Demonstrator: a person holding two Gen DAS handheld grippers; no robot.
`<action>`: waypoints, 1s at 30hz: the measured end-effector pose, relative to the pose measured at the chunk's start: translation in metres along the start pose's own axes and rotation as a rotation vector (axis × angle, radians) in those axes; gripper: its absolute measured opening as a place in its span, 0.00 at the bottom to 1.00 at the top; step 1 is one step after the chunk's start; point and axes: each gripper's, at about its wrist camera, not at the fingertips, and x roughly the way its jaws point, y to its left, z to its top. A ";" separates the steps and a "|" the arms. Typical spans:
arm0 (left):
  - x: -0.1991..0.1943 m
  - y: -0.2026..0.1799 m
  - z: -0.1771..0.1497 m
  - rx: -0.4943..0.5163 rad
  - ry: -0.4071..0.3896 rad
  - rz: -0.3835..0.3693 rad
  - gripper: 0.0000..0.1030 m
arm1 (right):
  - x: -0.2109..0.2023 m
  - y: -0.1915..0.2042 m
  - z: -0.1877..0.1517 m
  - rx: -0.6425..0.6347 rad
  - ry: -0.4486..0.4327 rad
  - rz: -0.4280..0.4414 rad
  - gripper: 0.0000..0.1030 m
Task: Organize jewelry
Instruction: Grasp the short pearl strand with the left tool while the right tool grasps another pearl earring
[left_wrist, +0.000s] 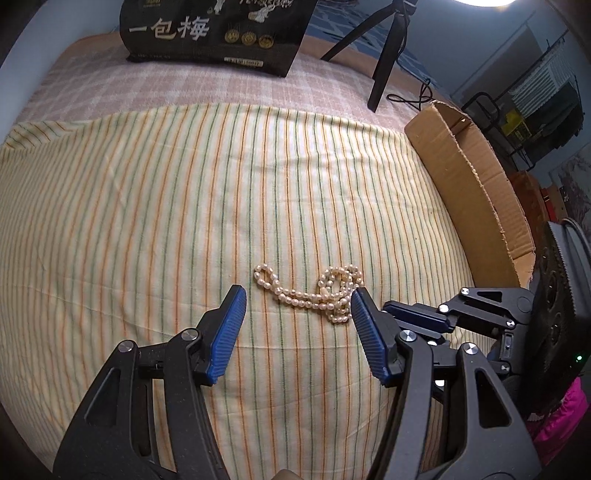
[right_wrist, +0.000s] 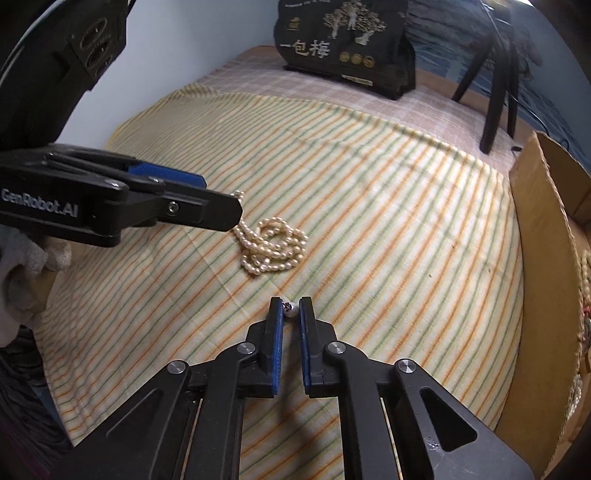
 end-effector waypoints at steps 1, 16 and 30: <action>0.002 0.000 0.000 -0.003 0.004 -0.004 0.59 | -0.002 0.000 -0.002 0.001 0.001 -0.004 0.07; 0.036 -0.043 -0.003 0.169 0.029 0.146 0.60 | -0.020 -0.023 -0.022 0.075 0.003 -0.020 0.06; 0.042 -0.061 -0.014 0.298 -0.050 0.218 0.15 | -0.025 -0.027 -0.027 0.078 -0.001 -0.038 0.06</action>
